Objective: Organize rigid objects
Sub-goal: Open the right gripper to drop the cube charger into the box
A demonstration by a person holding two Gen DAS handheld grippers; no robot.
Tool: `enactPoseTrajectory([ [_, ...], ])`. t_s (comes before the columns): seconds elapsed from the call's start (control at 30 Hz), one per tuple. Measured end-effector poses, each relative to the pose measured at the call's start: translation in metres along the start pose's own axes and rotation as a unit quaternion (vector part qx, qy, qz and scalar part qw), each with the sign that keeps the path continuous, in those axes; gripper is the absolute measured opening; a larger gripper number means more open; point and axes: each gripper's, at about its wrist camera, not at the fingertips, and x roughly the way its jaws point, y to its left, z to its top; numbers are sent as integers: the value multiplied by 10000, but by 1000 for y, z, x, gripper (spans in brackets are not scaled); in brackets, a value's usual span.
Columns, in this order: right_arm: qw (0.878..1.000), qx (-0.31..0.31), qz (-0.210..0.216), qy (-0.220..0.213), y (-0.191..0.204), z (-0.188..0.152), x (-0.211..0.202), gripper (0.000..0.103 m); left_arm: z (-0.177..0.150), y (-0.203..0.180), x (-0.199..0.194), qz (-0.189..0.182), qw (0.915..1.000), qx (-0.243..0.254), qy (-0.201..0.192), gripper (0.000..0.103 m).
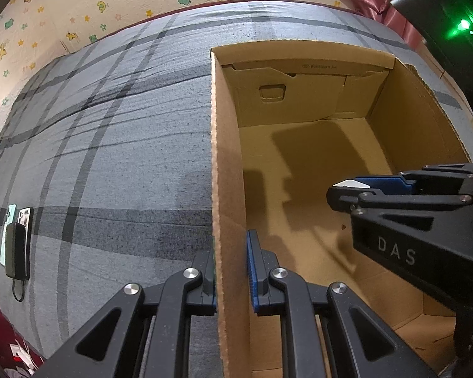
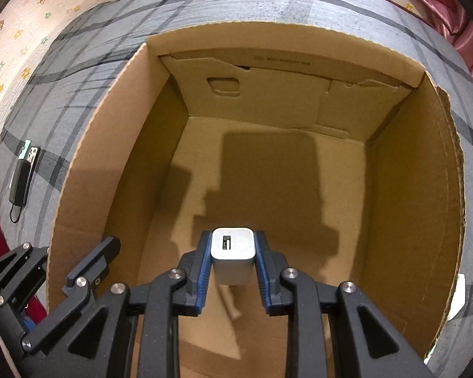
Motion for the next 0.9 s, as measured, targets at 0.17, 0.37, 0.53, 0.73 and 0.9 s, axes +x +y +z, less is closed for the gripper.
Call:
enactPoseTrajectory([
  [0.17,10000,0,-16,59,0,1,3,27,0,-1,1,50,10000,42,3,14],
  [0.37,9998,114,72,157,-5,4,10,28,0,-2,1,53,10000,31,9,14],
  [0.53,9999,93,36,55,-5,4,6,50,0,-3,0,64,10000,39,6,15],
  [0.73,9996,-3,-204,-214,-4,3,-12,62,0,-3,1,68,10000,33,17,15],
  [0.9,9992,6,-244,-314,-4,3,-26,67,0,-2,1,32,10000,19,16,15],
])
